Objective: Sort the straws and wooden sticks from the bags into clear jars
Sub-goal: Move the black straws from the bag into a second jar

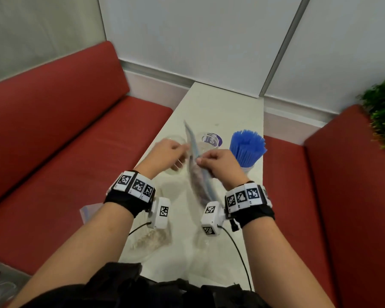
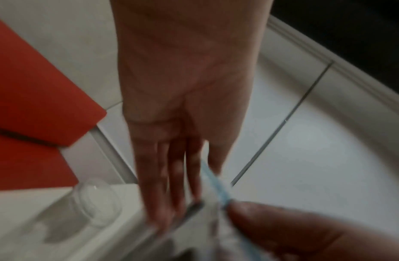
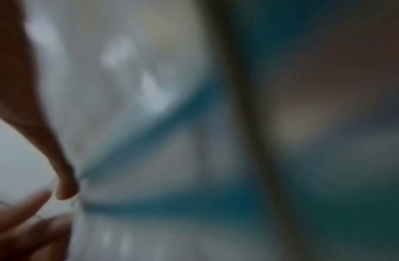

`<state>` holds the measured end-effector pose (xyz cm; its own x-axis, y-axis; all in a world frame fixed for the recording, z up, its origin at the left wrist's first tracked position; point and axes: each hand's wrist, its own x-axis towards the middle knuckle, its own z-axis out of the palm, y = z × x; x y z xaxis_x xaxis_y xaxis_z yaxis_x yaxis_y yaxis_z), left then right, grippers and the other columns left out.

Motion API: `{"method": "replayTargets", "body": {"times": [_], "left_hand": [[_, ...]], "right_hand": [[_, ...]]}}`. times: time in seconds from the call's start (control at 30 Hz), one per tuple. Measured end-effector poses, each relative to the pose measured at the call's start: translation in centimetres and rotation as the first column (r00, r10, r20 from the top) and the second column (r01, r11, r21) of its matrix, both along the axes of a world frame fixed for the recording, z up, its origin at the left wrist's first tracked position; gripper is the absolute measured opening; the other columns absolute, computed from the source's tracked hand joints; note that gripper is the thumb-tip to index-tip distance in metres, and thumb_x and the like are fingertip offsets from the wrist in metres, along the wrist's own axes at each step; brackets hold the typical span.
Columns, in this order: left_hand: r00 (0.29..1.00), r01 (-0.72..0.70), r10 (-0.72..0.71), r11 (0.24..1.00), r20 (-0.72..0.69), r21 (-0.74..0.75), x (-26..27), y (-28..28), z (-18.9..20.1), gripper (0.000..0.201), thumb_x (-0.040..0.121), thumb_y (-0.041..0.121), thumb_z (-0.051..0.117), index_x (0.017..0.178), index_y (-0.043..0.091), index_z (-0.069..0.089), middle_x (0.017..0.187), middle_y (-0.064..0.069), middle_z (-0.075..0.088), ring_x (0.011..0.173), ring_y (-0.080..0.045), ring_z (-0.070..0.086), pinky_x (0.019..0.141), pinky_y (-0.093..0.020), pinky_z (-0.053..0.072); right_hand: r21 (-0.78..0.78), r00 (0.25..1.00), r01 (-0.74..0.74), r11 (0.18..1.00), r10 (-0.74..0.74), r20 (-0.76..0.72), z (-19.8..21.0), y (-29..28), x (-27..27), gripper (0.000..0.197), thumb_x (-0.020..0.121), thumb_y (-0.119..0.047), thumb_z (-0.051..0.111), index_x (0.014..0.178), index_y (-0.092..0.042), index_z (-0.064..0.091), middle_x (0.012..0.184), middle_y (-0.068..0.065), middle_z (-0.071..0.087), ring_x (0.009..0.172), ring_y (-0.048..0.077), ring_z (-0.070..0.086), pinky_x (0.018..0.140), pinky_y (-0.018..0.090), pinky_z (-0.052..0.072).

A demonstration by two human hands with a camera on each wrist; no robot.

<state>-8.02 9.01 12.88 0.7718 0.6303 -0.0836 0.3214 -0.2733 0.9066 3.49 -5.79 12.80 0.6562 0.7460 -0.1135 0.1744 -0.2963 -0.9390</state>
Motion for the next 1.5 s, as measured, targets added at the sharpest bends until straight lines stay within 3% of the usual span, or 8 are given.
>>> {"method": "replayTargets", "body": {"times": [0.13, 0.37, 0.6, 0.83, 1.07, 1.23, 1.4, 1.5], "left_hand": [[0.988, 0.14, -0.152, 0.961, -0.032, -0.237, 0.0, -1.4, -0.1, 0.045, 0.091, 0.04, 0.067, 0.087, -0.005, 0.069, 0.081, -0.02, 0.074, 0.073, -0.032, 0.074, 0.07, -0.037, 0.062], [0.977, 0.159, -0.174, 0.98, -0.121, -0.123, 0.2, -2.2, -0.7, 0.028, 0.092, 0.008, 0.05, 0.067, 0.004, 0.061, 0.067, -0.012, 0.064, 0.056, -0.02, 0.066, 0.054, -0.027, 0.056], [0.98, 0.181, -0.188, 0.977, -0.065, -0.111, 1.0, -2.2, -1.3, 0.008, 0.079, 0.004, 0.074, 0.079, -0.004, 0.073, 0.078, -0.018, 0.072, 0.066, -0.02, 0.07, 0.056, -0.021, 0.053], [0.98, 0.196, -0.195, 0.906, 0.039, -0.376, 0.9, -2.1, -2.9, 0.014, 0.081, 0.006, 0.078, 0.074, 0.003, 0.067, 0.069, -0.01, 0.071, 0.068, -0.017, 0.071, 0.061, -0.022, 0.055], [0.984, 0.18, -0.143, 0.733, 0.111, -0.656, 0.6, -1.4, -4.4, 0.01, 0.091, 0.012, 0.068, 0.084, 0.005, 0.065, 0.089, -0.016, 0.071, 0.083, -0.025, 0.071, 0.076, -0.032, 0.058], [0.971, -0.118, 0.233, 0.652, 0.05, -0.749, 0.4, -0.1, -5.1, 0.012, 0.103, 0.004, 0.043, 0.097, -0.001, 0.053, 0.082, -0.019, 0.073, 0.068, -0.026, 0.073, 0.057, -0.034, 0.059], [0.829, -0.093, 0.558, 0.063, -0.042, -0.994, -0.6, 2.0, -6.4, 0.025, 0.094, -0.012, 0.033, 0.081, 0.001, 0.05, 0.053, -0.01, 0.055, 0.045, -0.014, 0.051, 0.033, -0.02, 0.045], [0.891, -0.082, 0.454, 0.189, 0.012, -0.979, -0.9, 2.7, -7.3, 0.031, 0.092, -0.007, 0.029, 0.073, 0.016, 0.038, 0.039, 0.005, 0.03, 0.029, -0.004, 0.019, 0.027, -0.016, 0.016]], "right_hand": [[-0.01, 0.993, -0.048, 0.999, 0.047, -0.111, -1.0, 0.5, -1.7, 0.013, 0.092, -0.004, 0.064, 0.096, 0.001, 0.075, 0.09, 0.027, 0.072, 0.077, 0.029, 0.065, 0.081, 0.051, 0.058], [0.081, 0.862, 0.1, 0.992, -0.046, -0.505, -2.0, 0.3, -2.1, 0.026, 0.1, -0.013, 0.061, 0.104, 0.012, 0.065, 0.085, 0.022, 0.07, 0.077, 0.035, 0.073, 0.076, 0.038, 0.064], [0.016, 0.905, 0.162, 0.987, -0.142, -0.401, -2.3, 0.6, -1.3, 0.022, 0.101, -0.016, 0.06, 0.094, 0.004, 0.06, 0.082, 0.028, 0.065, 0.065, 0.035, 0.069, 0.068, 0.042, 0.064], [0.049, 0.867, 0.21, 0.977, -0.163, -0.472, -3.0, 0.3, -1.1, 0.022, 0.101, -0.008, 0.058, 0.103, 0.013, 0.065, 0.091, 0.027, 0.066, 0.076, 0.036, 0.067, 0.088, 0.052, 0.059], [0.1, 0.746, 0.246, 0.964, -0.122, -0.654, -3.4, -0.1, -0.8, 0.016, 0.103, -0.006, 0.052, 0.103, 0.007, 0.061, 0.098, 0.025, 0.069, 0.079, 0.031, 0.073, 0.076, 0.038, 0.064], [0.07, 0.495, 0.434, 0.898, -0.172, -0.852, -5.1, 0.0, -0.2, 0.028, 0.109, -0.007, 0.035, 0.097, 0.006, 0.057, 0.096, 0.023, 0.067, 0.088, 0.034, 0.068, 0.088, 0.044, 0.057], [-0.074, 0.031, 0.605, 0.793, -0.116, -0.993, -7.2, -1.3, 1.4, 0.027, 0.107, -0.001, 0.031, 0.11, 0.011, 0.055, 0.102, 0.021, 0.065, 0.082, 0.028, 0.067, 0.072, 0.037, 0.059], [-0.072, 0.015, 0.51, 0.857, -0.093, -0.996, -8.1, -1.6, 1.5, 0.037, 0.104, -0.011, 0.047, 0.138, 0.001, 0.053, 0.139, 0.019, 0.06, 0.128, 0.028, 0.059, 0.108, 0.045, 0.048]]}}
